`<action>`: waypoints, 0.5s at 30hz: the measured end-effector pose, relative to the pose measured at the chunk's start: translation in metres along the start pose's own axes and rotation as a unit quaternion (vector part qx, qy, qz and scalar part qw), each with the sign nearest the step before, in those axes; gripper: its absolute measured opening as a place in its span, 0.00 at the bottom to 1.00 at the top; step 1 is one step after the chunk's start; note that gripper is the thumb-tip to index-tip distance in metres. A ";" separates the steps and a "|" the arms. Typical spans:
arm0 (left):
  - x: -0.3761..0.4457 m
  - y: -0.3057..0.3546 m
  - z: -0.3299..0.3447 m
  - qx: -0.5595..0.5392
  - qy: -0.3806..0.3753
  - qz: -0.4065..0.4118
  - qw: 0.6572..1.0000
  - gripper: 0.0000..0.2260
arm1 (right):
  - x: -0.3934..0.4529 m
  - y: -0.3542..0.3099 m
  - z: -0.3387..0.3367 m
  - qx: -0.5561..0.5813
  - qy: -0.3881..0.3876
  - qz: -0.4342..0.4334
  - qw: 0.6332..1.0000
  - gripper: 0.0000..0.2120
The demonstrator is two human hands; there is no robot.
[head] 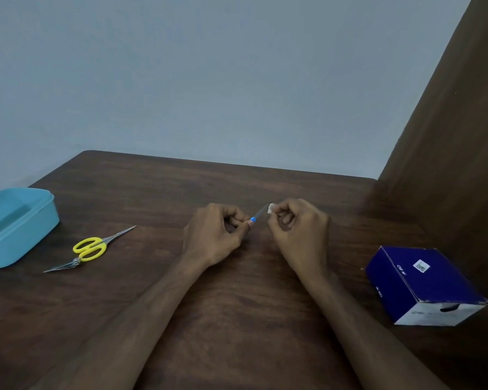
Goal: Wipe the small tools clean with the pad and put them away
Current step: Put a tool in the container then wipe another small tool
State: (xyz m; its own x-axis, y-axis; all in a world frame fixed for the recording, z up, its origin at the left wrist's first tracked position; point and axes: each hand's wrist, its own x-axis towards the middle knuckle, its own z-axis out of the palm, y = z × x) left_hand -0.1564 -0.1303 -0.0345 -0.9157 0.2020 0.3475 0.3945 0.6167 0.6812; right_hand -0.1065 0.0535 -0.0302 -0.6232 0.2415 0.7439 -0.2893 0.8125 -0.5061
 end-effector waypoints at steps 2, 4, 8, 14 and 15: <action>0.000 0.001 0.000 -0.006 -0.002 0.006 1.000 0.06 | 0.000 -0.001 0.003 0.006 -0.012 -0.035 0.999 0.05; 0.000 0.002 0.001 -0.005 -0.007 0.011 1.000 0.06 | 0.000 0.003 0.008 -0.005 -0.036 -0.044 0.998 0.07; 0.000 0.000 0.000 -0.027 0.004 0.001 1.000 0.05 | -0.001 0.007 0.008 -0.041 -0.077 -0.025 0.996 0.10; 0.000 0.001 0.000 -0.027 -0.001 0.002 1.000 0.08 | 0.000 -0.002 0.001 0.012 -0.025 -0.063 0.998 0.08; 0.000 0.001 0.000 -0.028 0.000 0.005 1.000 0.08 | 0.000 -0.001 0.004 0.010 -0.043 -0.064 0.997 0.08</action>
State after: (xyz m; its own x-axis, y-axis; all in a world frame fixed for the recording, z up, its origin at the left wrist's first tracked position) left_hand -0.1561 -0.1294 -0.0339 -0.9117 0.2083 0.3541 0.4073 0.5711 0.7126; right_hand -0.1089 0.0506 -0.0319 -0.6394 0.0895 0.7636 -0.3847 0.8227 -0.4186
